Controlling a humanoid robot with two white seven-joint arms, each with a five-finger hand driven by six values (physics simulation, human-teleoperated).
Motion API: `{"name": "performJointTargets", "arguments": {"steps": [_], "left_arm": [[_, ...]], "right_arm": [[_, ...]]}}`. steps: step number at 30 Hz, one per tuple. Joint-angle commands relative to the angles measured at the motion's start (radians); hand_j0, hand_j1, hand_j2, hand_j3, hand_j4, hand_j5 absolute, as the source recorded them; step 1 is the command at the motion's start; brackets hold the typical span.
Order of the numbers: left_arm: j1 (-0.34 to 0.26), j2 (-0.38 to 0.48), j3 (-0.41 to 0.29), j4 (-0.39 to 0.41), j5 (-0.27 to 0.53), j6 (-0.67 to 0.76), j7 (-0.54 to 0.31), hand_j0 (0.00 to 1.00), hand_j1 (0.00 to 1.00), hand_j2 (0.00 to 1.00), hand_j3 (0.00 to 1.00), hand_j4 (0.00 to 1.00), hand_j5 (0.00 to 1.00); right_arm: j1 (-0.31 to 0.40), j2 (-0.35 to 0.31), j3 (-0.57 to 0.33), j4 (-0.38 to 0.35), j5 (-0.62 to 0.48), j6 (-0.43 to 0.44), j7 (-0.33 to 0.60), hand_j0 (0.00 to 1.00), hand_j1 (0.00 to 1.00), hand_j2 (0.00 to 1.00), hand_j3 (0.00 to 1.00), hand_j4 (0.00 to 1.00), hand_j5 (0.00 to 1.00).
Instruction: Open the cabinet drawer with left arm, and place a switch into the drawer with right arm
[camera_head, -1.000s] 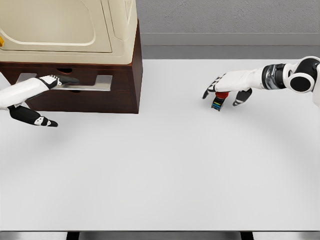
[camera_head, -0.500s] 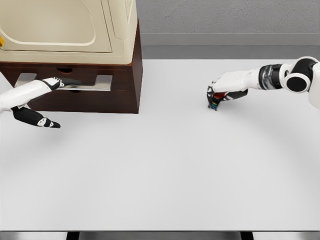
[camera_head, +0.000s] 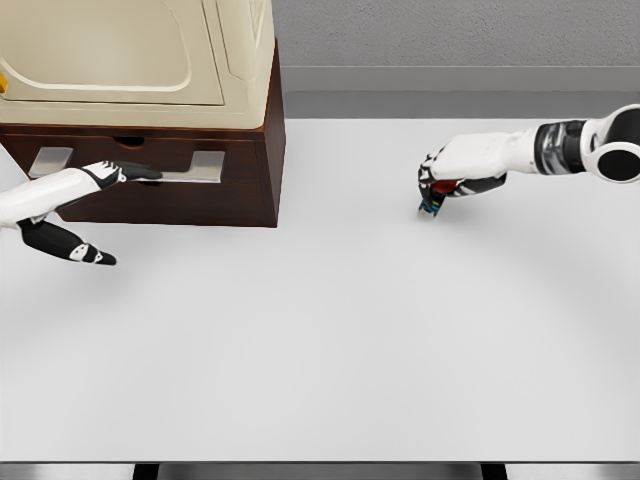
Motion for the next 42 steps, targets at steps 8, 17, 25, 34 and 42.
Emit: {"name": "performJointTargets", "arguments": {"steps": [8, 17, 25, 34, 42], "left_arm": [[0.000, 0.054, 0.002, -0.034, 0.091, 0.002, -0.082, 1.00, 1.00, 1.00, 1.00, 1.00, 1.00], [0.002, 0.098, 0.001, -0.077, 0.141, 0.002, -0.127, 1.00, 1.00, 1.00, 1.00, 1.00, 1.00], [0.006, 0.126, 0.005, -0.111, 0.177, 0.002, -0.153, 1.00, 1.00, 1.00, 1.00, 1.00, 1.00], [-0.015, 0.103, 0.016, -0.066, 0.166, 0.002, -0.142, 1.00, 1.00, 1.00, 1.00, 1.00, 1.00], [-0.026, 0.021, 0.013, -0.010, 0.157, 0.008, -0.144, 1.00, 1.00, 1.00, 1.00, 1.00, 1.00]], "right_arm": [[-0.006, -0.123, -0.052, -0.242, -0.017, 0.002, -0.009, 0.46, 0.46, 0.46, 0.46, 0.46, 0.46], [-0.028, -0.209, -0.112, -0.392, -0.047, 0.002, -0.009, 0.46, 0.46, 0.46, 0.46, 0.46, 0.46], [-0.035, -0.214, -0.130, -0.438, -0.061, 0.002, -0.009, 0.46, 0.46, 0.46, 0.46, 0.46, 0.46], [-0.054, -0.201, -0.131, -0.444, -0.072, 0.002, -0.009, 0.46, 0.46, 0.46, 0.46, 0.46, 0.46], [-0.069, -0.177, -0.131, -0.454, -0.073, 0.002, -0.007, 0.46, 0.46, 0.46, 0.46, 0.46, 0.46]]}}
